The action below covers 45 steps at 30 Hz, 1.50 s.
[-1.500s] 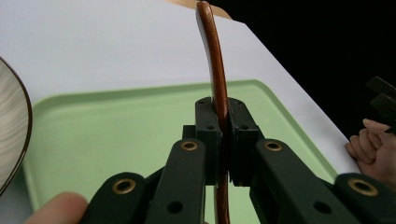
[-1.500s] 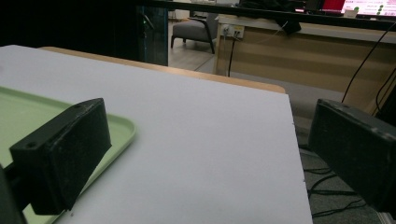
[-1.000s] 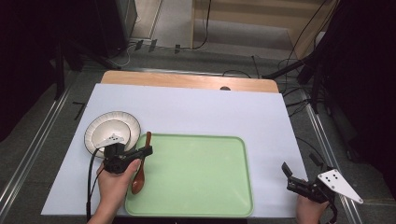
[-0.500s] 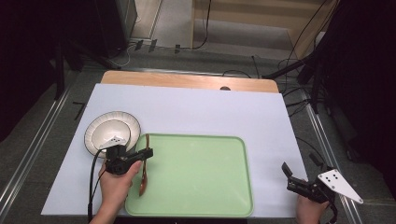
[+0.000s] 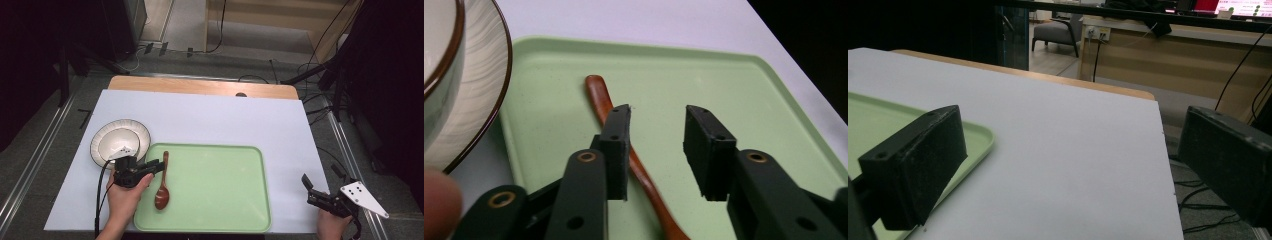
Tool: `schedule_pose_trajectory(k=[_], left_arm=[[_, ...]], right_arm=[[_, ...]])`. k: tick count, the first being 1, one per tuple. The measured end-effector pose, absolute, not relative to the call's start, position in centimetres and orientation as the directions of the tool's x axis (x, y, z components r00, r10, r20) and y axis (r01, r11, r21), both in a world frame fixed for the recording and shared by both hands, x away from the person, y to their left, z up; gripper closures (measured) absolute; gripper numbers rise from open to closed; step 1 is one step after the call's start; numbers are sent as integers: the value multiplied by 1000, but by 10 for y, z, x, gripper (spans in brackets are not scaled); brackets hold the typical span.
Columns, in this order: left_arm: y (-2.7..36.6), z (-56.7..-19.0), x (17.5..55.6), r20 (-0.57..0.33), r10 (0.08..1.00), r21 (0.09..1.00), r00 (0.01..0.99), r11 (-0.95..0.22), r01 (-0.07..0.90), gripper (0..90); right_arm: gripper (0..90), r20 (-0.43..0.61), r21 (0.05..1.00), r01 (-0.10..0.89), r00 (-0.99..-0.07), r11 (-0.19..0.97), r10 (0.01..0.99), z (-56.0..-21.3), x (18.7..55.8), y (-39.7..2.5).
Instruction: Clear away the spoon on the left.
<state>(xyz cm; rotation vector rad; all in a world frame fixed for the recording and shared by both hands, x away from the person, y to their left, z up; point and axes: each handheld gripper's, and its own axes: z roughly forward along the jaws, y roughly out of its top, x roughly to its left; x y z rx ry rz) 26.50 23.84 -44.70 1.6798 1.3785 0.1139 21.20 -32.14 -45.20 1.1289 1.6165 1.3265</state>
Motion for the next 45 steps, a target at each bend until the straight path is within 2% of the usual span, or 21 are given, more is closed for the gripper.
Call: schedule_pose_trajectory(k=[7,11,17,28,45], left_arm=[[240,-443,259,-436,785,730,440,23,683,416],[243,-437,254,-418,769,769,483,17,639,227],[251,-431,246,-404,730,814,551,11,581,9],[269,-427,230,-361,722,853,590,1,521,0],[310,-427,212,-349,747,868,566,31,495,0]], right_arm=[[0,-16,983,169,-333,76,943,-452,212,-322],[0,-15,983,169,-332,75,943,-452,212,-321],[0,-15,982,172,-331,76,943,-452,212,-321],[0,-16,982,174,-329,77,944,-452,212,-321],[0,-20,982,174,-327,80,945,-452,211,-320]])
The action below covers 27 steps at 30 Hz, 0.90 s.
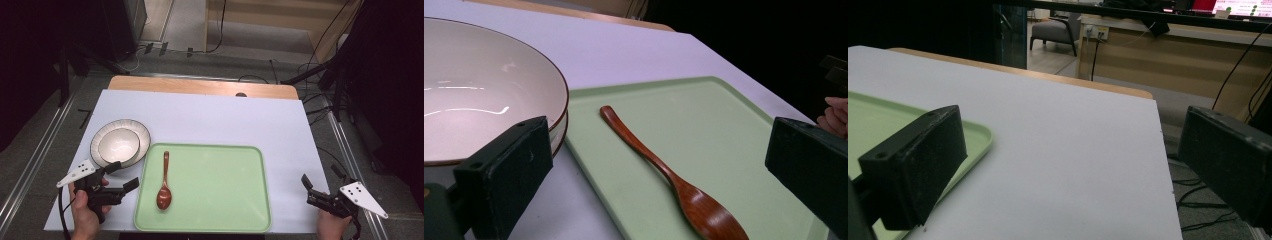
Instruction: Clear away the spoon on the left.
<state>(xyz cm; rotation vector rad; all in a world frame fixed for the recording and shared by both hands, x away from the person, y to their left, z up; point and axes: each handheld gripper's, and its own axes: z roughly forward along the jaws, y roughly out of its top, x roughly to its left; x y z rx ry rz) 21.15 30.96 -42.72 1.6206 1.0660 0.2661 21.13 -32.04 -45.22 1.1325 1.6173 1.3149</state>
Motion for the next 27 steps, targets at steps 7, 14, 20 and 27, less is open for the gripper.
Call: schedule_pose_trajectory(k=[7,14,20,27], left_arm=[[325,-431,206,-348,766,861,541,32,507,0],[339,-435,199,-341,781,865,523,43,500,0],[353,-438,194,-336,799,866,499,55,496,0],[369,-438,186,-307,814,879,493,44,475,0]], right_arm=[[0,-20,981,174,-326,81,945,-452,211,-320],[0,-19,982,171,-326,79,945,-452,211,-321],[0,-19,982,172,-327,79,945,-452,211,-321],[0,-12,983,169,-327,71,945,-452,210,-322]])
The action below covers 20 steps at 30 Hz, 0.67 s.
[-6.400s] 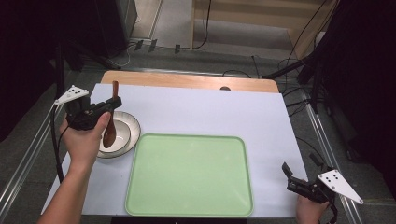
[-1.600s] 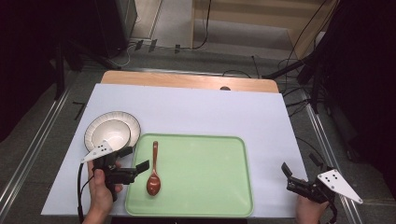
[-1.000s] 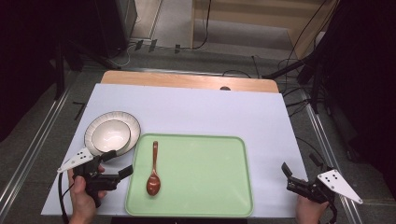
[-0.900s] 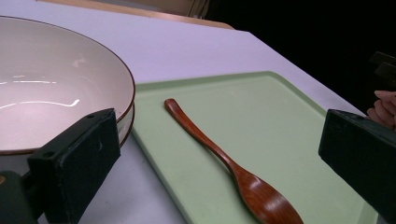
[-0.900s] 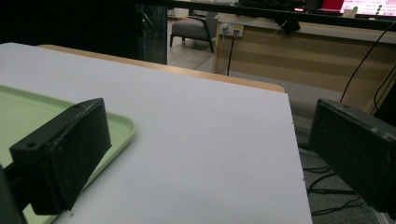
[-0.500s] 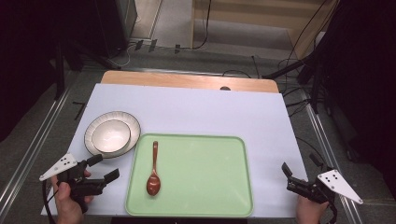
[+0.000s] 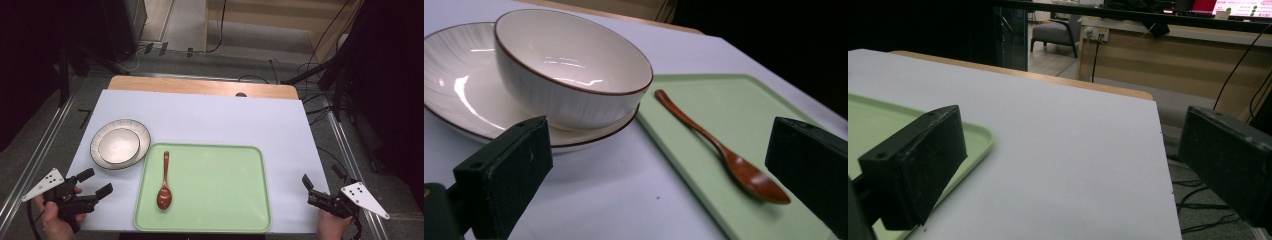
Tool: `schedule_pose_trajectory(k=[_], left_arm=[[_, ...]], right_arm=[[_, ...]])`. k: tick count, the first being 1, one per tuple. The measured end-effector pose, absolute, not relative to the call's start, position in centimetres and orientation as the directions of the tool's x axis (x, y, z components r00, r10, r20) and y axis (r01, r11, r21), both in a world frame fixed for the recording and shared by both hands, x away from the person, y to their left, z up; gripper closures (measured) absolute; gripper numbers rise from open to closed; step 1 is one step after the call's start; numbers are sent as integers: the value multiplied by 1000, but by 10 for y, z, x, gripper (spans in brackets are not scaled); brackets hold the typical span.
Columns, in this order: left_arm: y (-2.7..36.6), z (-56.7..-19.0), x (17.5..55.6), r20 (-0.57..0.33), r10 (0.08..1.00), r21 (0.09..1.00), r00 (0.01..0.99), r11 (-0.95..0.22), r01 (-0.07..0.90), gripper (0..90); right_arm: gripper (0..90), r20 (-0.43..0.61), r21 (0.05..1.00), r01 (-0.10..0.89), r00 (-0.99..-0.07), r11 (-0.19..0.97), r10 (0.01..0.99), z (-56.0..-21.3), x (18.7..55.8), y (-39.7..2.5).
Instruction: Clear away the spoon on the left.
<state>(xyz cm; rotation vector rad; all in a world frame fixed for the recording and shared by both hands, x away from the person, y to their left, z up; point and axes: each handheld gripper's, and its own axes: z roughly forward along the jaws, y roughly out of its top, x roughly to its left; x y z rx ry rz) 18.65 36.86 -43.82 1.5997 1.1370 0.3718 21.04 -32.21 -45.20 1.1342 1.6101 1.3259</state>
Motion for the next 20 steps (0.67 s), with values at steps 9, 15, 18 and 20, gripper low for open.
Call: schedule_pose_trajectory(k=[9,15,18,20], left_arm=[[390,-447,185,-282,853,869,439,34,494,0],[397,-446,183,-297,858,873,420,65,484,0],[397,-447,183,-299,857,872,420,67,484,0],[397,-447,184,-298,857,873,419,67,484,0]], right_arm=[[0,-11,983,167,-330,70,944,-452,211,-323],[0,-6,984,164,-329,64,944,-452,211,-324],[0,-8,984,167,-331,67,944,-452,211,-323],[0,-11,984,164,-332,69,943,-452,211,-323]])
